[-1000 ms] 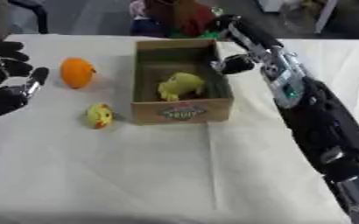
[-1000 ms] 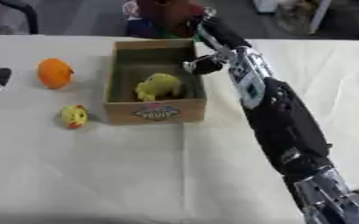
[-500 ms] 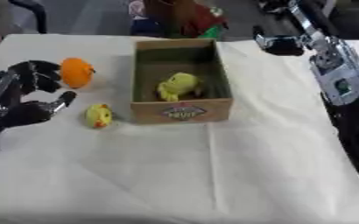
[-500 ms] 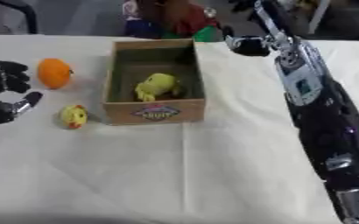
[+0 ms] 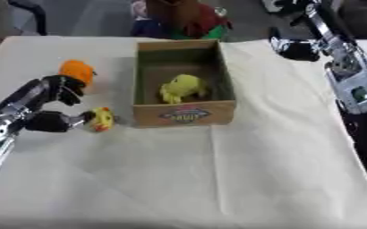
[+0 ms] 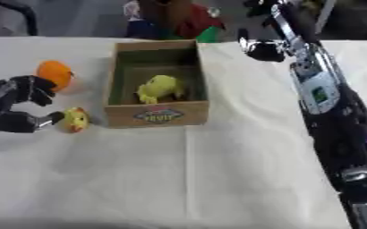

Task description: Pick up objects on the table and place them in the box.

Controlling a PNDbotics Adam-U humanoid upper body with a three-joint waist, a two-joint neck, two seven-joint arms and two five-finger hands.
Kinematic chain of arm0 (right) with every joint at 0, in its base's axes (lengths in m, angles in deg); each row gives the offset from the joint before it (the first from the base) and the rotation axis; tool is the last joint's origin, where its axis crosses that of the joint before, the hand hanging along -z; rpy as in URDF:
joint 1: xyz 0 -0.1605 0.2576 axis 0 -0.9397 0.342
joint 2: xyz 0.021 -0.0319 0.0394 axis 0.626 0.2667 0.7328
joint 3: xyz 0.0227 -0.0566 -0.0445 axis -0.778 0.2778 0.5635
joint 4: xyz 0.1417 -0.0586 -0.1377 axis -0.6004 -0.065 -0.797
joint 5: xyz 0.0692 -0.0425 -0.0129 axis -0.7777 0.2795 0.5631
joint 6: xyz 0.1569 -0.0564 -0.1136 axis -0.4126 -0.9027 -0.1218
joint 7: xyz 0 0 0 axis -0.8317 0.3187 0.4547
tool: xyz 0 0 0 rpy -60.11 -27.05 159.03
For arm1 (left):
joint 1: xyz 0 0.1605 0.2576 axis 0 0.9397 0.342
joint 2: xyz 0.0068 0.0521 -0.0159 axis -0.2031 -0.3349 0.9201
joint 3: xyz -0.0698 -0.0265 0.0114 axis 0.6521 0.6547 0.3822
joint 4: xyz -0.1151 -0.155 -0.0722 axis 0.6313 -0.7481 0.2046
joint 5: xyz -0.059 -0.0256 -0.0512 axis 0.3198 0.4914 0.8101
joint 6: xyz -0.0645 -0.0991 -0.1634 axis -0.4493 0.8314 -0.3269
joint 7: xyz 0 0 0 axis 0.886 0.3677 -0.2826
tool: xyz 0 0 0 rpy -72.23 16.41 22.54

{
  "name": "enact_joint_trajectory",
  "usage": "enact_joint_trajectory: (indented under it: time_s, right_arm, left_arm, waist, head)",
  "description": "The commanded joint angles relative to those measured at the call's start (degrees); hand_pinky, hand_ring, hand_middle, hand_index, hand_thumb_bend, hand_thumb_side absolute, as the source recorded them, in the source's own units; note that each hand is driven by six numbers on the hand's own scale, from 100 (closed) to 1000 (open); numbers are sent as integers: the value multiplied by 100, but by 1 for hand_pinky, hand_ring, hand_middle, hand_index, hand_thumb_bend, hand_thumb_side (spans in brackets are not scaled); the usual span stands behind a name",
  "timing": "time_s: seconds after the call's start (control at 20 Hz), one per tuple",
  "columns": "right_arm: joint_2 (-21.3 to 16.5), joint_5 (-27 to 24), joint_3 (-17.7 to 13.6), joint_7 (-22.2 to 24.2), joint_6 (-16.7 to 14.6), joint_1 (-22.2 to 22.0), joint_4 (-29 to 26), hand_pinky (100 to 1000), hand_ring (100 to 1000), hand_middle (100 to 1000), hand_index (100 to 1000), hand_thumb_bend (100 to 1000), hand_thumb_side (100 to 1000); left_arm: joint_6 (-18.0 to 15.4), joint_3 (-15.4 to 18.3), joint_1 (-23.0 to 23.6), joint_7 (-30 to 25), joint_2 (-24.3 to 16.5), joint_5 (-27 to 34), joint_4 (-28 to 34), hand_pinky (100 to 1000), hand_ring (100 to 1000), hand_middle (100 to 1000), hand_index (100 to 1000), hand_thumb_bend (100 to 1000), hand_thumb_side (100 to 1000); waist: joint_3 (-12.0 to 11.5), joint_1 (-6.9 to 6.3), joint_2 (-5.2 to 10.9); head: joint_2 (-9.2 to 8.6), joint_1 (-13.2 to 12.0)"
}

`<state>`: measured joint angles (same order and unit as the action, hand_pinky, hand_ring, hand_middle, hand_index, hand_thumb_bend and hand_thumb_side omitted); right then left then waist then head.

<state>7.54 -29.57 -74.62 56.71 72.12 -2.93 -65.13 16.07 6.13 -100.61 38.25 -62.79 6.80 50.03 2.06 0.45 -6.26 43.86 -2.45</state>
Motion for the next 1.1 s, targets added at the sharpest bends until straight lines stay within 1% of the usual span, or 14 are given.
enact_joint_trajectory:
  time_s: [0.05,0.3,0.55,0.7,0.8,0.95,1.1]
  right_arm:
    - [-100,-49,-62,-11,14,75,-149,673,782,651,832,135,100]
    - [-75,-57,-65,-7,19,48,-158,673,782,650,832,130,100]
    - [-65,-66,-55,4,19,39,-151,673,782,650,832,124,100]
    - [-51,-64,-51,7,15,35,-146,672,782,649,832,119,100]
    - [-40,-64,-43,14,10,34,-143,673,782,650,832,117,100]
    - [-33,-56,-39,18,7,36,-136,672,782,650,832,116,100]
    - [-32,-53,-43,11,8,33,-134,672,782,649,832,111,100]
  left_arm:
    - [-87,-89,-224,35,-56,-454,-299,706,652,618,779,533,100]
    - [-166,-153,-449,219,214,-1028,-796,720,659,624,786,549,100]
    - [-214,-230,-562,397,338,-1512,-1076,726,661,627,787,578,100]
    - [-216,-263,-622,493,375,-1978,-1196,721,646,601,764,512,100]
    - [-218,-286,-647,604,391,-2359,-1231,710,620,571,738,494,100]
    - [-230,-302,-648,701,400,-2794,-1247,661,525,470,639,428,100]
    - [-233,-264,-631,788,381,-3003,-1206,613,445,368,542,310,100]
  waist:
    - [7,-16,103]
    - [29,-17,105]
    - [46,-19,103]
    - [50,-21,106]
    - [52,-20,110]
    - [52,-20,113]
    - [46,-23,117]
  head:
    - [26,-25]
    - [26,-35]
    - [26,-39]
    - [26,-39]
    - [26,-39]
    - [26,-30]
    - [26,-24]
